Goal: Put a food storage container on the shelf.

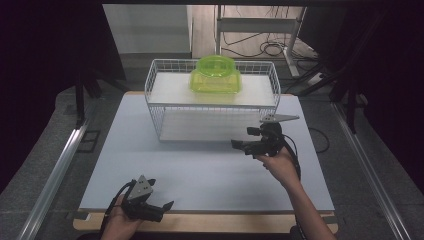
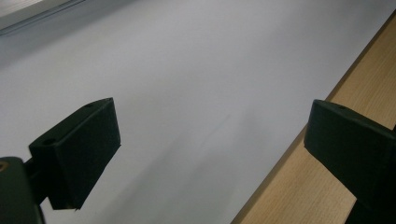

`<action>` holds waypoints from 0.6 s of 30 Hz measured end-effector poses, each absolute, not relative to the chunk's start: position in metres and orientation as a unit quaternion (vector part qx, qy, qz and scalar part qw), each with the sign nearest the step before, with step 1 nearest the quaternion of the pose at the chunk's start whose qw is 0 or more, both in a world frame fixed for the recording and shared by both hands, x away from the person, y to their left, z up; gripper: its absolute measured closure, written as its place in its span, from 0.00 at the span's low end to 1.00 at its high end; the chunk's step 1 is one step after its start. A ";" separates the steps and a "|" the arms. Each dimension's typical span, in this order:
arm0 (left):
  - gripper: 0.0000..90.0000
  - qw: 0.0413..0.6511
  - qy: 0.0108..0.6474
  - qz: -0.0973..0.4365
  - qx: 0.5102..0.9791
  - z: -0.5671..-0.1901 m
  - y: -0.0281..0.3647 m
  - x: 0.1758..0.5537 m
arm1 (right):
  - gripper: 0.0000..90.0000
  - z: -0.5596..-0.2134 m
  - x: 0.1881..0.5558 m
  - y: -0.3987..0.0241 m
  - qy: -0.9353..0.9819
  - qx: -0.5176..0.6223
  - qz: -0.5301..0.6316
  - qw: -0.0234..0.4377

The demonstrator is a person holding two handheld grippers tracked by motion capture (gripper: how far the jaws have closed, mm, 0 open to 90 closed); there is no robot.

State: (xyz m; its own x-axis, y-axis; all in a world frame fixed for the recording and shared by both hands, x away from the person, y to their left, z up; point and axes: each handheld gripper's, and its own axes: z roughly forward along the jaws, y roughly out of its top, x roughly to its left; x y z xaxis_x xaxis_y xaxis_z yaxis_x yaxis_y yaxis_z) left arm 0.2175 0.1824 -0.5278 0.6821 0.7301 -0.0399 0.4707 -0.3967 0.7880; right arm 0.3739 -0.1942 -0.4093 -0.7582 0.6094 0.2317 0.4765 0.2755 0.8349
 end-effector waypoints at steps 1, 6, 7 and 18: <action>0.04 0.408 0.365 0.161 0.821 -0.528 0.182 0.217 | 0.09 -0.412 0.373 -0.194 0.797 0.340 0.494 0.070; 0.03 0.402 0.360 0.168 0.825 -0.528 0.181 0.217 | 0.07 -0.424 0.364 -0.195 0.803 0.337 0.483 0.086; 0.03 0.401 0.359 0.168 0.826 -0.528 0.181 0.217 | 0.07 -0.426 0.362 -0.196 0.805 0.336 0.481 0.088; 0.03 0.404 0.351 0.173 0.827 -0.529 0.181 0.217 | 0.06 -0.443 0.344 -0.201 0.808 0.325 0.477 0.116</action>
